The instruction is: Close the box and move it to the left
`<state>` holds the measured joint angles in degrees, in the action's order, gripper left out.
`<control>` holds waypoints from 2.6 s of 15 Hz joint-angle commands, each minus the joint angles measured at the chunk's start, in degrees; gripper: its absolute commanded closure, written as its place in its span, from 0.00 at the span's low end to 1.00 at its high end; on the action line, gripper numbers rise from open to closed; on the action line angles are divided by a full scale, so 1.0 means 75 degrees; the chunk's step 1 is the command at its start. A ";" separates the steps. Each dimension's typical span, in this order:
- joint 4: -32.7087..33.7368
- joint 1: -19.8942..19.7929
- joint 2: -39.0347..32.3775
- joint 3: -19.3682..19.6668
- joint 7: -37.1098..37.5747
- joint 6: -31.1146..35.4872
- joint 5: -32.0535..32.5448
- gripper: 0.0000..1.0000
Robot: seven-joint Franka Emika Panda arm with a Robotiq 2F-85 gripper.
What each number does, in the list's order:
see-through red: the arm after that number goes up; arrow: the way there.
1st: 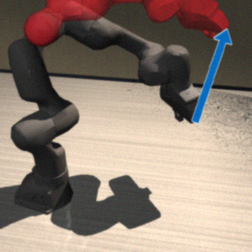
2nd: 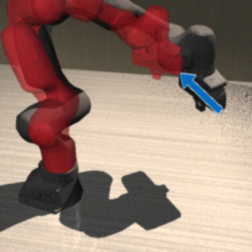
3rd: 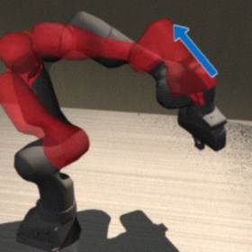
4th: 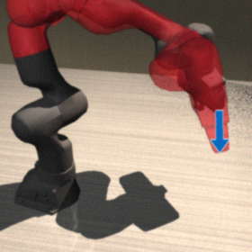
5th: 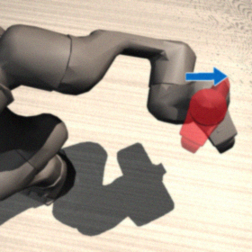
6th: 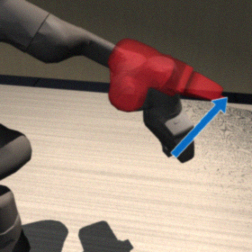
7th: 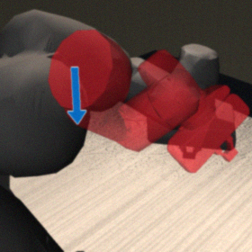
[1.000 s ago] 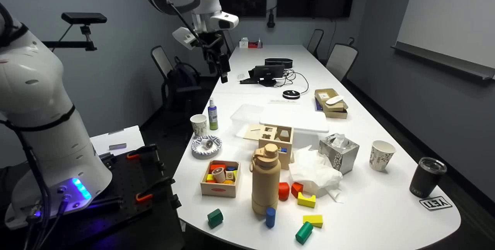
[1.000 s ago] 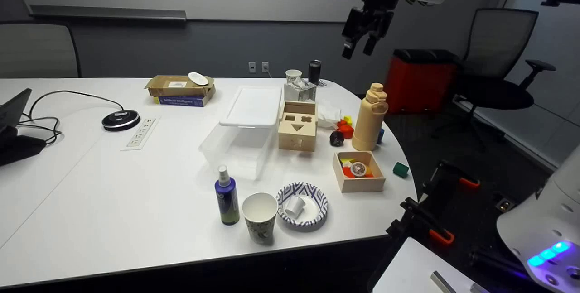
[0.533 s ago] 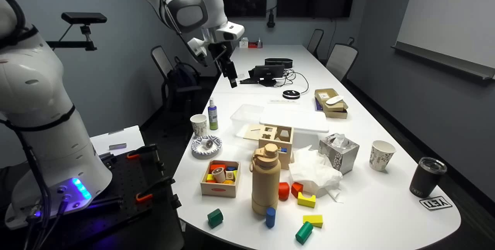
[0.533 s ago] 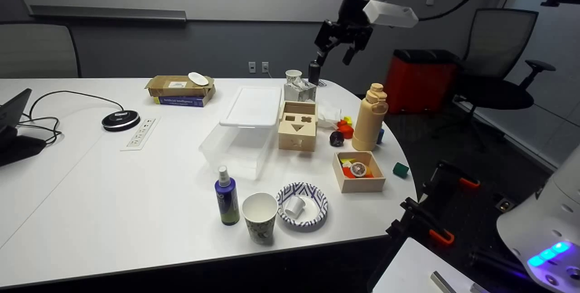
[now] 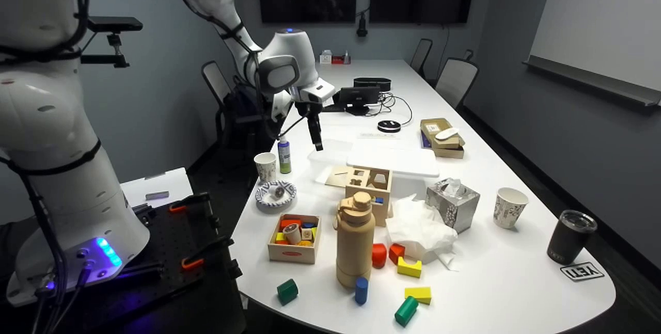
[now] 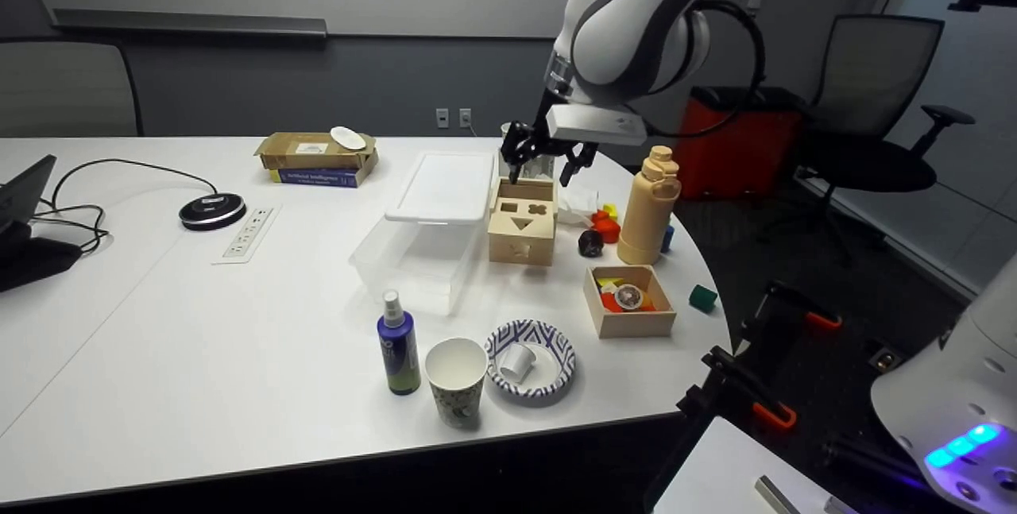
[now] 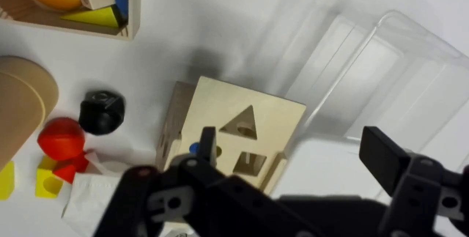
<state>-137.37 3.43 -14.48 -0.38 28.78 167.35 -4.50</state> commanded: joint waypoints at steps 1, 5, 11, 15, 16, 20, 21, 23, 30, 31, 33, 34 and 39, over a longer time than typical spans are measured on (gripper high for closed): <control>0.0990 0.0530 -0.1289 0.0460 0.0567 -0.0093 -0.0258 0.00; 0.1656 0.0845 -0.2169 0.0606 0.0754 -0.0293 -0.0707 0.00; 0.2302 0.1138 -0.3034 0.0831 0.0937 -0.0399 -0.0971 0.00; 0.2627 0.1163 -0.3434 0.0909 0.0961 -0.0562 -0.1067 0.00; 0.2692 0.1173 -0.3512 0.0924 0.0966 -0.0591 -0.1084 0.00; 0.2903 0.1151 -0.3678 0.0957 0.0981 -0.0571 -0.1173 0.00; 0.2950 0.1155 -0.3702 0.0974 0.1003 -0.0548 -0.1194 0.00; 0.3063 0.1149 -0.3741 0.1000 0.1114 -0.0521 -0.1204 0.00; 0.3527 0.1244 -0.4050 0.1399 0.1568 -0.0419 -0.1121 0.00; 0.3610 0.1246 -0.4116 0.1460 0.1651 -0.0415 -0.1114 0.00; 0.3737 0.1287 -0.4213 0.1589 0.1764 -0.0394 -0.1092 0.00; 0.3790 0.1297 -0.4251 0.1626 0.1809 -0.0399 -0.1088 0.00; 0.3871 0.1284 -0.4267 0.1596 0.1813 -0.0510 -0.1060 0.00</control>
<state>-109.22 11.95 -46.35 10.78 40.88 164.93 -12.50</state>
